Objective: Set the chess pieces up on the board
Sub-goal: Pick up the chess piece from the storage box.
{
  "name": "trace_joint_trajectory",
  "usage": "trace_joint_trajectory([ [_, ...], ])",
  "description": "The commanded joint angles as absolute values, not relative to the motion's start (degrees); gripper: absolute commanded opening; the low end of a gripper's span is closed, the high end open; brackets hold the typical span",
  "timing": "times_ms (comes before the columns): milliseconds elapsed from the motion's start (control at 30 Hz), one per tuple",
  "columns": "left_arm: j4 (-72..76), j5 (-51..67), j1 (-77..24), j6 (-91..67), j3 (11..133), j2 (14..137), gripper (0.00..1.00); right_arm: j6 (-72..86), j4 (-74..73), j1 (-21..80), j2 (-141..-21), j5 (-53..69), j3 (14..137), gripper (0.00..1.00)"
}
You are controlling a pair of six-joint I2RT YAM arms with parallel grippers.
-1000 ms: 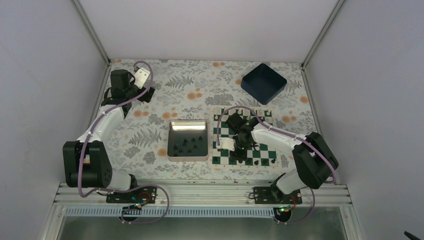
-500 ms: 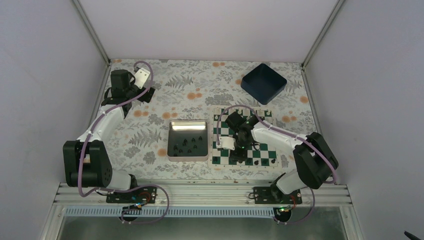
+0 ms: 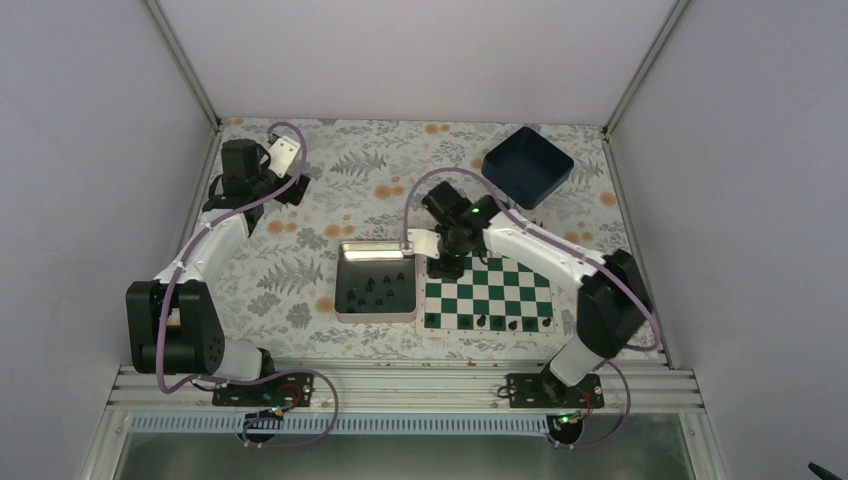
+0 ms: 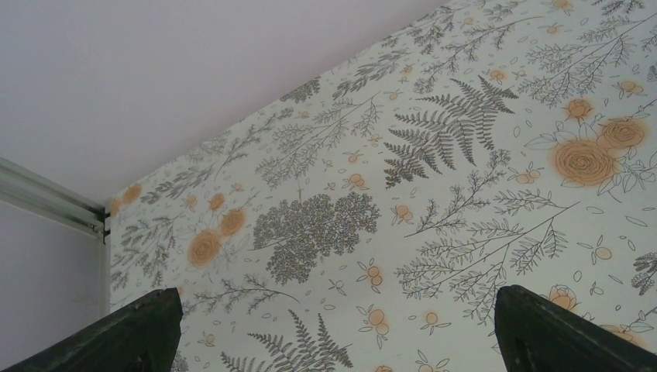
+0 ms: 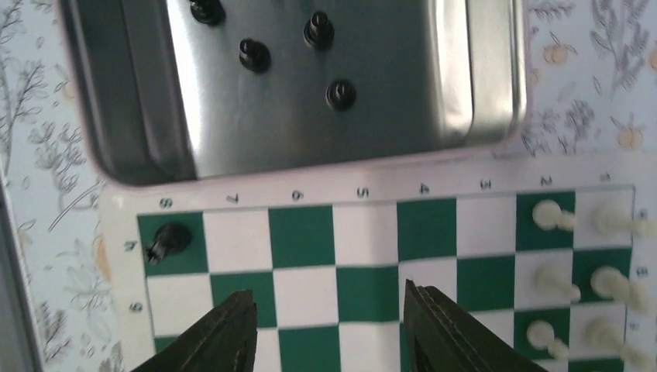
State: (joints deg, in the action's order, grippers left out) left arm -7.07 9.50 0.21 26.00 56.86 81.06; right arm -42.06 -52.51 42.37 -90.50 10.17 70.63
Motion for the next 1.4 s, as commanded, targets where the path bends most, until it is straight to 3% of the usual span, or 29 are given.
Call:
trace_joint_trajectory([
  [0, -6.77, 9.95, 0.09, 26.33, 57.46, 80.03, 1.00, -42.06, -50.60, 45.83, -99.23, 6.88, 75.97, 0.50],
  [433, -6.86, 10.53, 0.09, 26.14, 57.36, 78.29, 1.00, -43.71, -53.37, 49.25, -114.04, 5.75, 89.62, 0.49],
  [1167, -7.03, 11.00, 0.14, 26.19, 57.29, 78.23, 1.00, -45.18, -53.98, 50.03, -118.97, 7.57, 90.11, 0.46],
  [1367, -7.03, 11.07, 0.16, 26.19, 57.35, 78.27, 1.00, -45.26, -53.84, 50.05, -120.13, 7.78, 90.71, 0.41],
])
